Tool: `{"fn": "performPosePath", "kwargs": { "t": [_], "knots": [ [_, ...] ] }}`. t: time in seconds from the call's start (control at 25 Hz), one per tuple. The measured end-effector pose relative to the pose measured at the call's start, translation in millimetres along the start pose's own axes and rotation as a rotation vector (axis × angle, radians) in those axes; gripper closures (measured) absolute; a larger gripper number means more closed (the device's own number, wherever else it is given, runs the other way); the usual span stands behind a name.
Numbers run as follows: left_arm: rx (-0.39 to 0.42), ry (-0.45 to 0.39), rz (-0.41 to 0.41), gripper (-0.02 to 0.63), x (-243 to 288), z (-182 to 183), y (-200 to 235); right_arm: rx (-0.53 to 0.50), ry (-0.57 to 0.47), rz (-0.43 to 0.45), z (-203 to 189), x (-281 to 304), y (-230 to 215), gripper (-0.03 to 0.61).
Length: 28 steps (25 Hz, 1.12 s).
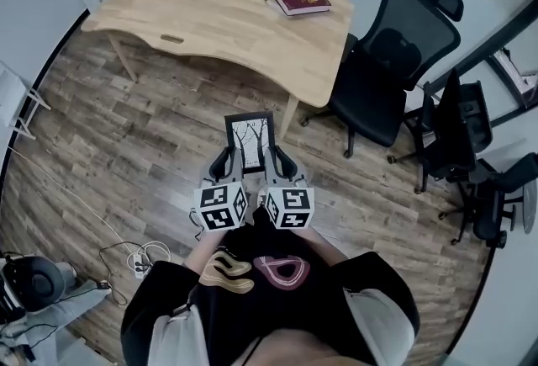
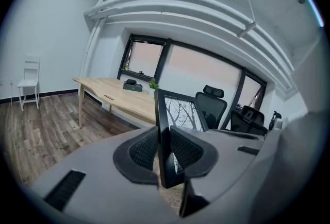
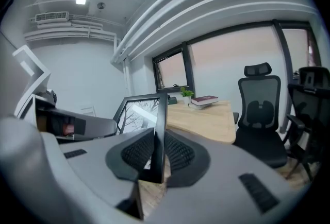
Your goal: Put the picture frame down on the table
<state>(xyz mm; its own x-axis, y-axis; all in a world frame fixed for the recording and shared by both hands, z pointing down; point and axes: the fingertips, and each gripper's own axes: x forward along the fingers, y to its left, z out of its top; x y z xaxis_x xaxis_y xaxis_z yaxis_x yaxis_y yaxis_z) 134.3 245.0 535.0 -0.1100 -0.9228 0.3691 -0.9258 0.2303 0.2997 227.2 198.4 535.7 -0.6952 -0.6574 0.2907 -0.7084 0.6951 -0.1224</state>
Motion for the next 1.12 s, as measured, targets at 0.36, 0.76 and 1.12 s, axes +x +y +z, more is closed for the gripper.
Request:
{"fn": "performPosePath", "kwargs": {
  "t": [0.36,0.76,1.12],
  "knots": [
    [-0.032,-0.005,0.037,0.531,80,26,-19,-0.027,0.014,0.043,28,61,-60,0.506],
    [-0.031,-0.005,0.059,0.531,140,46,-39,-0.026,0.008,0.088,47,104,-110,0.506],
    [-0.033,0.007,0.061,0.531,166,53,-39,-0.012,0.016,0.079,51,122,-124,0.505]
  ]
}}
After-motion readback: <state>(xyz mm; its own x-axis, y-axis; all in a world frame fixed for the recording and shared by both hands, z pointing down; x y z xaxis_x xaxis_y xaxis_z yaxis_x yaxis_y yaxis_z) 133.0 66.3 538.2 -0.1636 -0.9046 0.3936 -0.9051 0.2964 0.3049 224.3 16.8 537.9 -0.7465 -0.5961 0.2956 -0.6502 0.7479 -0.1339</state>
